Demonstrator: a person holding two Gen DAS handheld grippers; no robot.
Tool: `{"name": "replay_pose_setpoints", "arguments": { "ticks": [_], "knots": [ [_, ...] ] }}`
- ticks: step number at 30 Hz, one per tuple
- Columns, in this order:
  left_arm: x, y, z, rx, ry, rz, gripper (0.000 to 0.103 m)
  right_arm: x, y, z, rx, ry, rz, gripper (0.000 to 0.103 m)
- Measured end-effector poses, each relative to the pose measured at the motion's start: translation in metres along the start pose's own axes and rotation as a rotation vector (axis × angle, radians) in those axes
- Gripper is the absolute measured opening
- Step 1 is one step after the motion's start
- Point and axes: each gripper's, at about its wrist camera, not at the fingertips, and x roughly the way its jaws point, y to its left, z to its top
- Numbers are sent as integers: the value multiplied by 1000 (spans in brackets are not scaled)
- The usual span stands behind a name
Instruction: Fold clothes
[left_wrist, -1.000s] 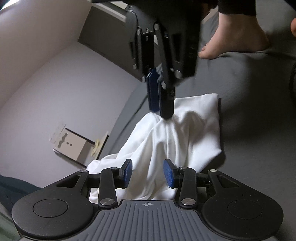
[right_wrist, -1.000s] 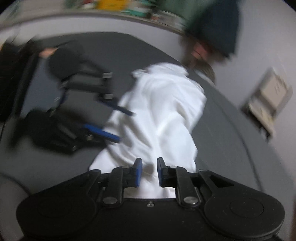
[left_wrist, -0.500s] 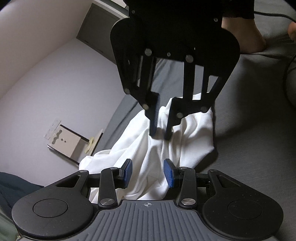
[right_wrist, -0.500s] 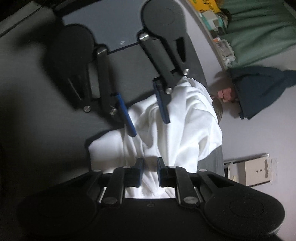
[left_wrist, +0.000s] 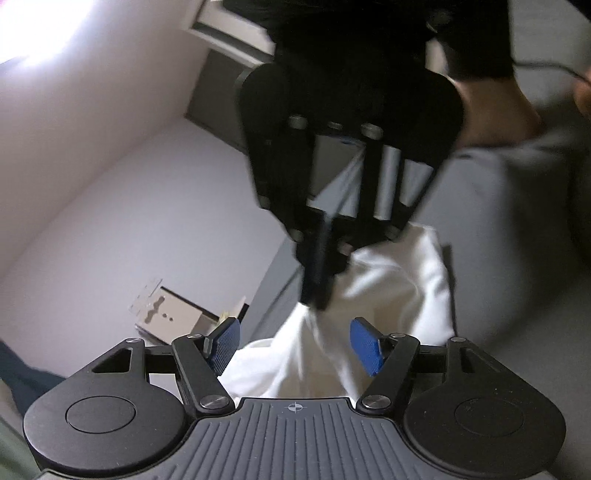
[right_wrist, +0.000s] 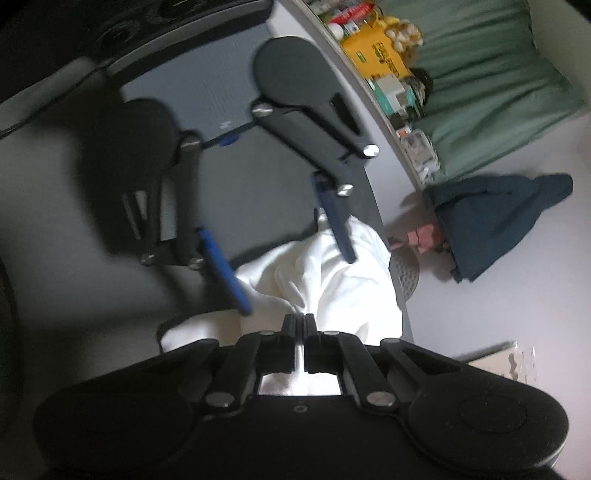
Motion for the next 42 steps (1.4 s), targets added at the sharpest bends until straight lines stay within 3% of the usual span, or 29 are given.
{"name": "replay_pose_setpoints", "arguments": {
  "ticks": [7, 12, 17, 21, 31, 36, 42],
  "knots": [
    [-11, -6, 6, 69, -23, 2, 66, -11, 4, 3, -69, -69, 2, 4],
    [0, -11, 4, 81, 10, -14, 41, -8, 3, 9, -58, -79, 38, 4],
    [11, -13, 0, 78, 46, -49, 31, 0, 2, 8, -50, -40, 58, 4],
    [18, -15, 0, 71, 65, -56, 31, 5, 0, 3, -24, 15, 62, 10],
    [20, -16, 7, 58, 58, -58, 31, 15, 0, -7, 1, 112, 83, 10],
    [24, -26, 11, 106, 37, -27, 32, 11, -3, -9, 0, 83, 72, 7],
    [23, -30, 20, 123, -16, -24, 32, 0, 10, -8, -129, 11, 36, 7]
  ]
}}
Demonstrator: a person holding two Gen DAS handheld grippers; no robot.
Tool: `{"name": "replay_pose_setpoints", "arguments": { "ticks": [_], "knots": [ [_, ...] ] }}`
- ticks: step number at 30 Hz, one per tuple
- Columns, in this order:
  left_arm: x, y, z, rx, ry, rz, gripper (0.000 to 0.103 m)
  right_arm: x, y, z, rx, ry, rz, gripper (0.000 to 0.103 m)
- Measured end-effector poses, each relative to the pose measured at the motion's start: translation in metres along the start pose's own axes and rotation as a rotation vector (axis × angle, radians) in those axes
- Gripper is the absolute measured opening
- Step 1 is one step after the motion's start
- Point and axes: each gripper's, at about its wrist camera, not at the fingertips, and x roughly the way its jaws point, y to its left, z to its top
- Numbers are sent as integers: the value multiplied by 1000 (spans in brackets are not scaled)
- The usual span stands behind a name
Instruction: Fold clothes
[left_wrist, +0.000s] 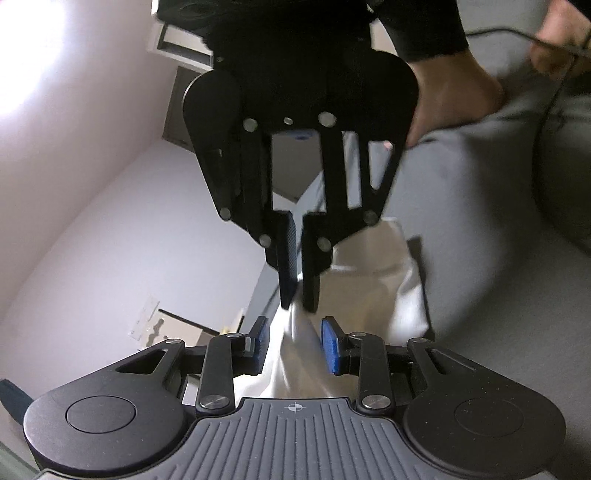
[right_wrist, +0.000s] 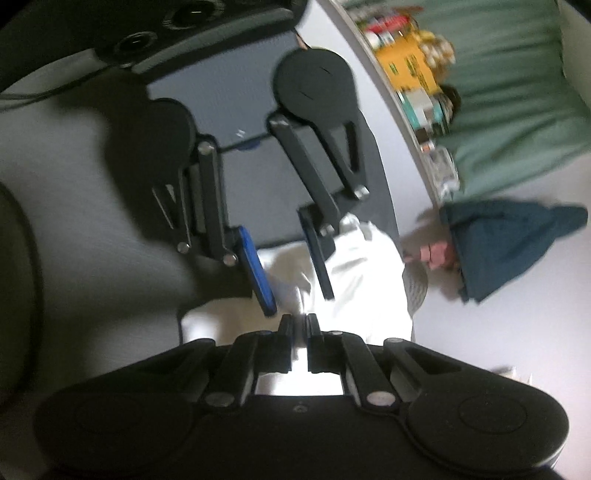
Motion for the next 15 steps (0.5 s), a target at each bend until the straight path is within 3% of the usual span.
{"name": "replay_pose_setpoints", "arguments": {
  "ticks": [5, 10, 15],
  "knots": [
    [2, 0, 3, 15, 15, 7, 32, -2, 12, 3, -104, -34, -20, 7],
    [7, -4, 6, 33, 38, -41, 32, -6, 25, 6, -226, -77, -39, 7],
    [11, -1, 8, 3, 48, -61, 31, -4, 19, 6, -172, -60, -26, 14]
  ]
}}
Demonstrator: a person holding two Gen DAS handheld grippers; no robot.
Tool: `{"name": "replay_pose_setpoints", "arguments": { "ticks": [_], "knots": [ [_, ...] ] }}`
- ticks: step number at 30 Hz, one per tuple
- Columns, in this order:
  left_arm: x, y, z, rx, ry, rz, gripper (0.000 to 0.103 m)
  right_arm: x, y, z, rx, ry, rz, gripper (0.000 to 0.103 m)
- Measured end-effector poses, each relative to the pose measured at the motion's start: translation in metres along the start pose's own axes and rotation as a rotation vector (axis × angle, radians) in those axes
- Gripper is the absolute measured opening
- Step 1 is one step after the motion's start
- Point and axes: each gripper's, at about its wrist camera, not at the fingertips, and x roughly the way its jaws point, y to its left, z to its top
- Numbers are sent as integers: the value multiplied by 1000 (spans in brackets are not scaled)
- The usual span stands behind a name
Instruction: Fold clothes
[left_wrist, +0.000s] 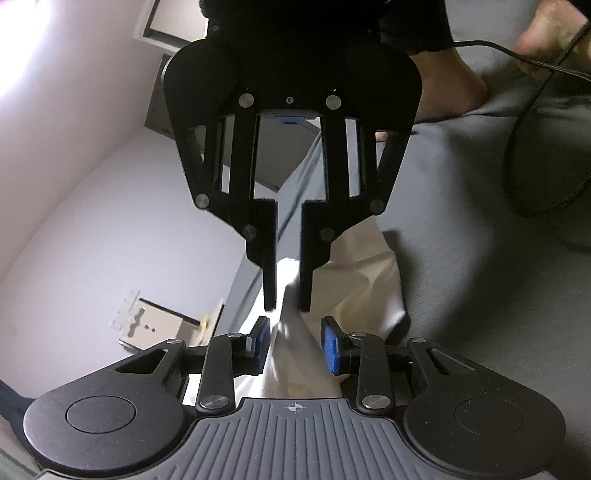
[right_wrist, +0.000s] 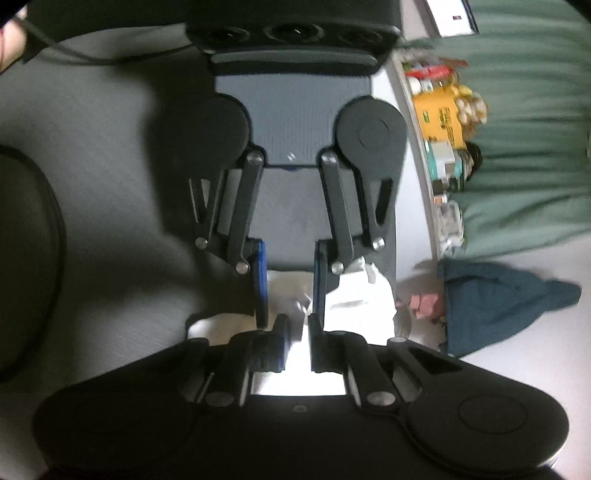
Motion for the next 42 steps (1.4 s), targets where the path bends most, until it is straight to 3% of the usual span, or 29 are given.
{"name": "replay_pose_setpoints", "arguments": {
  "ticks": [3, 7, 9, 10, 12, 14, 20, 25, 28, 31, 33, 35, 40, 42],
  "knots": [
    [4, 1, 1, 4, 16, 23, 32, 1, -7, -3, 83, 41, 29, 30],
    [5, 3, 4, -7, 12, 16, 32, 0, -19, -6, 261, 90, 134, 33],
    [6, 2, 8, -14, -6, 6, 32, 1, -22, -9, 286, 108, 144, 31],
    [7, 2, 10, -15, -12, 6, 32, 2, -23, -9, 283, 111, 141, 29],
    [10, 0, 14, -14, -18, 4, 32, 4, -26, -10, 273, 104, 136, 16],
    [17, -2, 18, -3, -15, 12, 32, 6, -32, -7, 267, 89, 137, 12],
    [29, -2, 26, -12, 4, -12, 32, 8, -23, -6, 155, 42, 98, 10],
    [35, -3, 36, -13, 23, -13, 32, 3, 2, -2, -34, 1, 44, 10],
    [40, 0, 39, -70, 54, -51, 31, 0, 11, -2, -91, -11, 35, 11],
    [48, 0, 40, -84, 72, -70, 31, -1, 7, -1, -56, -15, 45, 19],
    [54, 1, 42, -87, 79, -62, 17, -4, 4, -3, -19, -13, 45, 33],
    [55, 3, 44, -104, 82, -68, 13, -7, -3, -6, 44, -7, 55, 40],
    [58, 9, 49, -145, 91, -82, 8, -6, -28, -17, 346, 84, 159, 40],
    [62, 12, 52, -159, 93, -77, 8, -2, -31, -20, 395, 106, 202, 40]
  ]
}}
